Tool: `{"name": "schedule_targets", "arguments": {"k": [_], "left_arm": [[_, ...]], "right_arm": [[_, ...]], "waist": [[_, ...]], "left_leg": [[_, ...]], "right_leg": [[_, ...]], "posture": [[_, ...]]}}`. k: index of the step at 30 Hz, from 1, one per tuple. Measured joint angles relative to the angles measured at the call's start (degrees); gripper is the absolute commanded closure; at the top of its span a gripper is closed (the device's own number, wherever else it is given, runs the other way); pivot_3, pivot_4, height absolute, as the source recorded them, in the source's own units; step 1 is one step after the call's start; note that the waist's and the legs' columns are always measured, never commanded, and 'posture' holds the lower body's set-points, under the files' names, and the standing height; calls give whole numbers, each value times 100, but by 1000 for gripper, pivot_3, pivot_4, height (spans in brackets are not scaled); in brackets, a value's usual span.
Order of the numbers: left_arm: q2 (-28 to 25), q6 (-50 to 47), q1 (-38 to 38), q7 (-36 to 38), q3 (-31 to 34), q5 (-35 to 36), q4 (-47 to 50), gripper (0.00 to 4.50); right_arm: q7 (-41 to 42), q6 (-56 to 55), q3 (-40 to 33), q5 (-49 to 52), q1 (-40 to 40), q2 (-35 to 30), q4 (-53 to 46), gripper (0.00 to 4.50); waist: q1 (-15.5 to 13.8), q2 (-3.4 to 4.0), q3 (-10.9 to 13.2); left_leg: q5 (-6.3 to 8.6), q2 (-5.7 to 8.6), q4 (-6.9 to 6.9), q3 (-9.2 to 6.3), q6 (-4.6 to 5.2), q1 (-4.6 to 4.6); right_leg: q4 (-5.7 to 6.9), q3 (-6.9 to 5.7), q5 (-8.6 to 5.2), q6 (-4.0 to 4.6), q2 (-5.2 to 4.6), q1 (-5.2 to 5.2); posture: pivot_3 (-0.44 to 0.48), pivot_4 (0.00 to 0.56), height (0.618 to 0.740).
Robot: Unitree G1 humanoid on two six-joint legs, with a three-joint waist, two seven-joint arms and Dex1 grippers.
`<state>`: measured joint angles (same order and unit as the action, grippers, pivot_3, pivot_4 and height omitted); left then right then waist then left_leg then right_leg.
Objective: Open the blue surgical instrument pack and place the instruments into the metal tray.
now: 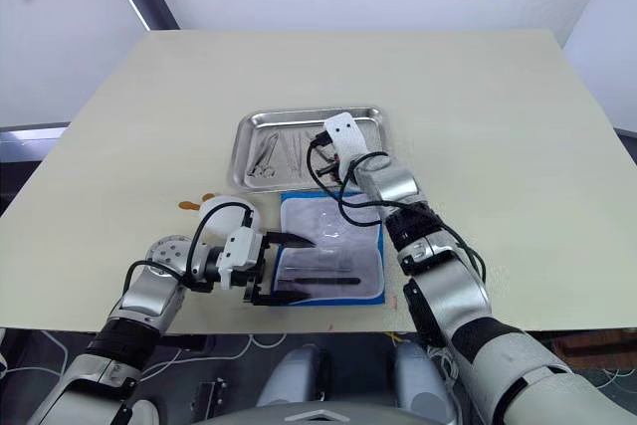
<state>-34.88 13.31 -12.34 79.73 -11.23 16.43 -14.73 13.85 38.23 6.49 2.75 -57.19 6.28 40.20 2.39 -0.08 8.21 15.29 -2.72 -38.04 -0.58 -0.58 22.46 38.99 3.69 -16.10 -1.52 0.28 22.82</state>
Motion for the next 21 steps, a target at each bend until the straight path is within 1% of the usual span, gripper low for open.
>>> {"name": "schedule_targets", "arguments": {"k": [3,10,11,12,13,14,16,17,18,19,21], "left_arm": [[1,1,7,-13,0,0,0,0],[2,2,21,-28,4,0,1,0],[2,2,22,-31,4,0,1,0],[2,2,23,-31,4,0,2,0],[2,2,23,-32,5,0,2,0],[2,2,23,-33,5,0,2,0],[2,2,24,-32,6,0,2,0],[2,2,24,-32,6,0,2,0],[2,2,24,-32,6,0,4,0],[2,2,24,-32,6,1,6,0],[2,2,25,-30,7,1,7,0]], "right_arm": [[-180,-181,-112,6,-131,165,366,4443],[-193,-366,-275,63,-270,193,686,4443],[-188,-393,-301,68,-282,195,730,3614],[-182,-404,-312,72,-284,194,749,3267],[-151,-438,-325,80,-288,195,770,2696],[-131,-455,-331,87,-289,194,778,2297],[-62,-463,-355,113,-288,194,782,1321],[-20,-463,-357,142,-288,194,777,741],[21,-467,-356,166,-287,192,758,339],[80,-476,-354,182,-282,187,713,32],[161,-485,-351,201,-256,174,563,32]], "waist": [[1,0,0],[5,1,-1],[5,1,-1],[5,1,-1],[5,1,-2],[5,1,-2],[5,2,-1],[5,2,-1],[5,2,-1],[4,2,-1],[3,3,-1]], "left_leg": [[0,0,3,2,0,-3],[0,0,6,4,0,-6],[0,0,6,4,0,-6],[0,0,6,4,0,-6],[0,0,7,4,0,-7],[0,0,7,4,0,-7],[0,0,8,4,0,-7],[0,0,9,4,0,-8],[0,0,9,4,0,-7],[0,0,9,4,0,-7],[0,0,11,3,0,-6]], "right_leg": [[0,2,0,0,-1,-1],[0,3,0,0,-2,-2],[0,4,0,0,-2,-2],[0,4,0,0,-2,-2],[0,4,0,0,-2,-2],[0,4,0,0,-2,-2],[0,4,0,0,-2,-2],[0,4,0,0,-2,-2],[-1,4,0,0,-2,-2],[-1,4,0,0,-2,-1],[-2,3,0,0,-2,-1]], "posture": [[0,150,740],[0,150,740],[0,150,740],[0,150,740],[0,150,740],[0,150,740],[0,150,740],[0,150,740],[0,150,740],[0,150,740],[0,150,740]]}}
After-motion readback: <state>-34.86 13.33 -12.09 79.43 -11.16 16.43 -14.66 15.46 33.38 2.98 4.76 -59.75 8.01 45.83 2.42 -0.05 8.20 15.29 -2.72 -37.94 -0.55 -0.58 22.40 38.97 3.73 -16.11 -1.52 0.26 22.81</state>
